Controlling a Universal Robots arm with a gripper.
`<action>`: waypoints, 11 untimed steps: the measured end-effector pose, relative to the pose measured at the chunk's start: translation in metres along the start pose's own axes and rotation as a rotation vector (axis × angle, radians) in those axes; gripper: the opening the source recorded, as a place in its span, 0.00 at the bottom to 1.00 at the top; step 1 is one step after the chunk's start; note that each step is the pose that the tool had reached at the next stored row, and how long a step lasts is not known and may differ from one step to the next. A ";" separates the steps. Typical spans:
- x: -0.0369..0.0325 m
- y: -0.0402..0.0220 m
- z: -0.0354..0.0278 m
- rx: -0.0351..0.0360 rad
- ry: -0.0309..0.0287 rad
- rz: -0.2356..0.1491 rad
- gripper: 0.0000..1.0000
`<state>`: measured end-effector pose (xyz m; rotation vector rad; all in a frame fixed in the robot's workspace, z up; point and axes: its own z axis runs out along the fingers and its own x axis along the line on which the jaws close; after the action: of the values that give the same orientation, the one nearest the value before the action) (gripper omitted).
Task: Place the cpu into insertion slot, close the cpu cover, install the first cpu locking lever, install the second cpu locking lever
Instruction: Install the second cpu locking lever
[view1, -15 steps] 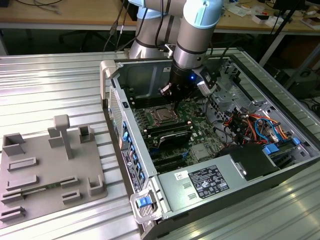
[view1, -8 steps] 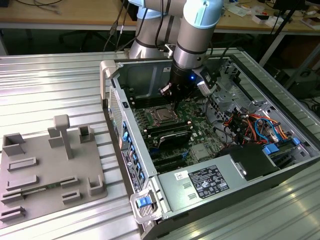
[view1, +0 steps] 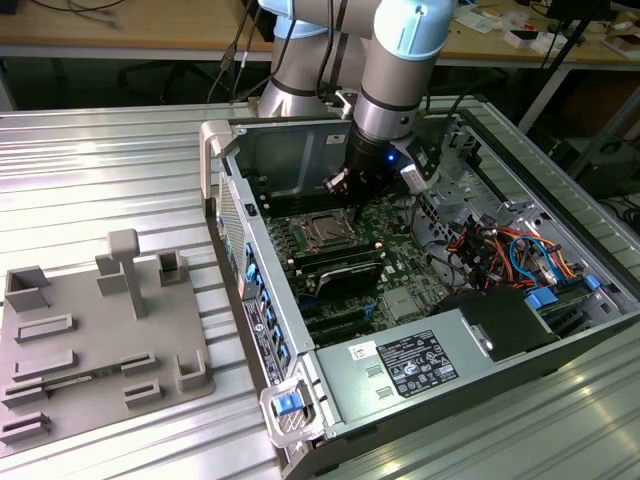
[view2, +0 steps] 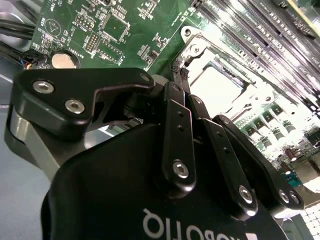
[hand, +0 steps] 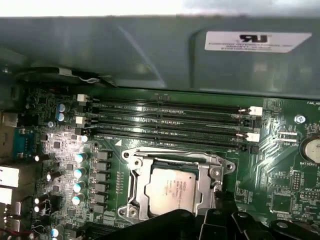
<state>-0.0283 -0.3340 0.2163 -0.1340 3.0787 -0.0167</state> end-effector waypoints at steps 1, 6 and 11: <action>0.0003 -0.0033 0.0000 0.0010 0.0000 0.000 0.11; 0.0014 -0.0160 0.0001 0.0066 0.0009 0.000 0.11; 0.0017 -0.0211 -0.0034 0.0134 0.0016 -0.001 0.11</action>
<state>-0.0284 -0.3551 0.2199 -0.1344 3.0795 -0.0374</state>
